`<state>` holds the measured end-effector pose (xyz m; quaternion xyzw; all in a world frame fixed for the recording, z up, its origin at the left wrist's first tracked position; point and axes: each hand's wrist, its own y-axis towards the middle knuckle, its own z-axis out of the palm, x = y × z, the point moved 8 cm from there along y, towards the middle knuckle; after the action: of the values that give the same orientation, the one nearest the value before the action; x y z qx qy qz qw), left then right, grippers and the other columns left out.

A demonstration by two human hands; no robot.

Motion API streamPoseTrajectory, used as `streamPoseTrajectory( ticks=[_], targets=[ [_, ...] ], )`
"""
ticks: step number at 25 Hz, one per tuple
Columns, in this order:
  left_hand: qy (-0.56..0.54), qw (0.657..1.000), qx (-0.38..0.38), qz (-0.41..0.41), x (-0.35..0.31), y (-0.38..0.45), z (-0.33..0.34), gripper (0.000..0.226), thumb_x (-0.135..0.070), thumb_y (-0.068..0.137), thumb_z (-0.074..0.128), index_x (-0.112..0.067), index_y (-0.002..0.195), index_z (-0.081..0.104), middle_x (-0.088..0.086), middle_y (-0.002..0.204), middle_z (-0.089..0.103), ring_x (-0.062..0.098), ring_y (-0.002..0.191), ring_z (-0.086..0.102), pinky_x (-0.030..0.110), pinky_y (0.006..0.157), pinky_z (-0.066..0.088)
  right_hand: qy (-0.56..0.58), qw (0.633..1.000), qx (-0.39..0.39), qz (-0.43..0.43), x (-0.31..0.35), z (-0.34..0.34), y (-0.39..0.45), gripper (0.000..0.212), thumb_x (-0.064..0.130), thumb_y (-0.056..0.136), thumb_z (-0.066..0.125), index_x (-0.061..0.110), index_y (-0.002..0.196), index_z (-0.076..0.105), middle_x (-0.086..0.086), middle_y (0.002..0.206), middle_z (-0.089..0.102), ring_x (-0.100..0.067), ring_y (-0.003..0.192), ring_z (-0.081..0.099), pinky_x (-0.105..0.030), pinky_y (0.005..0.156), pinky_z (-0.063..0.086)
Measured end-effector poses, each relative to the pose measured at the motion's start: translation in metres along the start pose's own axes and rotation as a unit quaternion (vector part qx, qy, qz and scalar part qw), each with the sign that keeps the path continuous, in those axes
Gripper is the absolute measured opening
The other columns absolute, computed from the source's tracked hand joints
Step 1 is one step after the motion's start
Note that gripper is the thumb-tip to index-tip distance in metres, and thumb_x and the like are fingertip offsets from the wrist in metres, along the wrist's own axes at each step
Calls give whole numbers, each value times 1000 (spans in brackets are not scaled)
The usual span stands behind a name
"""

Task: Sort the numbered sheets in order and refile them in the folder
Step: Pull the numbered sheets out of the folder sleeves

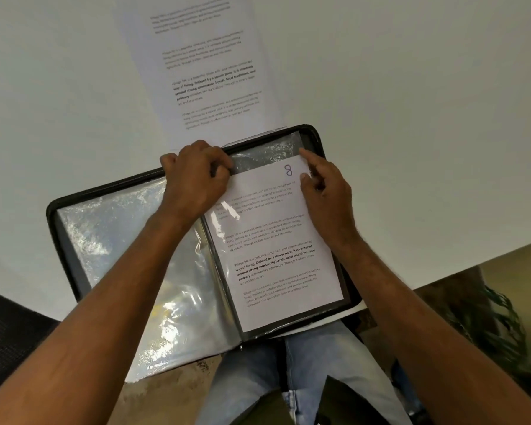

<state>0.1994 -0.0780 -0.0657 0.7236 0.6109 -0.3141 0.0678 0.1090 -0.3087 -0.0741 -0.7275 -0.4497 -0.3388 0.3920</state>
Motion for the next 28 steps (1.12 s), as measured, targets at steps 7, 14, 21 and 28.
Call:
streamPoseTrajectory(
  ticks=[7, 14, 21, 28],
  targets=[
    [2, 996, 92, 13, 2, 17, 7, 32, -1, 91, 66, -30, 83, 78, -5, 101, 70, 21, 98, 64, 48, 98, 49, 87, 992, -21, 87, -12, -2, -2, 45, -4, 101, 40, 19, 135, 57, 1, 115, 71, -9, 101, 70, -17, 72, 56],
    [1, 988, 153, 33, -15, 23, 17, 21, -14, 97, 67, -27, 110, 78, -4, 111, 74, 17, 100, 66, 43, 92, 55, 125, 984, -40, 118, -15, 4, -1, 41, -6, 100, 42, 17, 128, 61, -2, 115, 72, -13, 105, 70, -19, 78, 57],
    [55, 985, 151, 68, -19, 24, 30, 10, -22, 94, 71, -24, 102, 75, 0, 103, 63, 23, 95, 60, 44, 86, 52, 132, 982, -31, 130, -12, 3, -3, 37, -5, 100, 44, 17, 125, 61, 0, 115, 71, -11, 104, 70, -16, 75, 56],
    [-30, 998, -41, -22, -6, 41, -17, 6, -30, 99, 61, -31, 94, 63, -14, 101, 61, 8, 98, 51, 36, 89, 18, 123, 980, 10, 156, -19, -3, -5, 32, 7, 101, 51, 21, 130, 55, 7, 109, 71, -7, 87, 72, -23, 71, 60]
  ],
)
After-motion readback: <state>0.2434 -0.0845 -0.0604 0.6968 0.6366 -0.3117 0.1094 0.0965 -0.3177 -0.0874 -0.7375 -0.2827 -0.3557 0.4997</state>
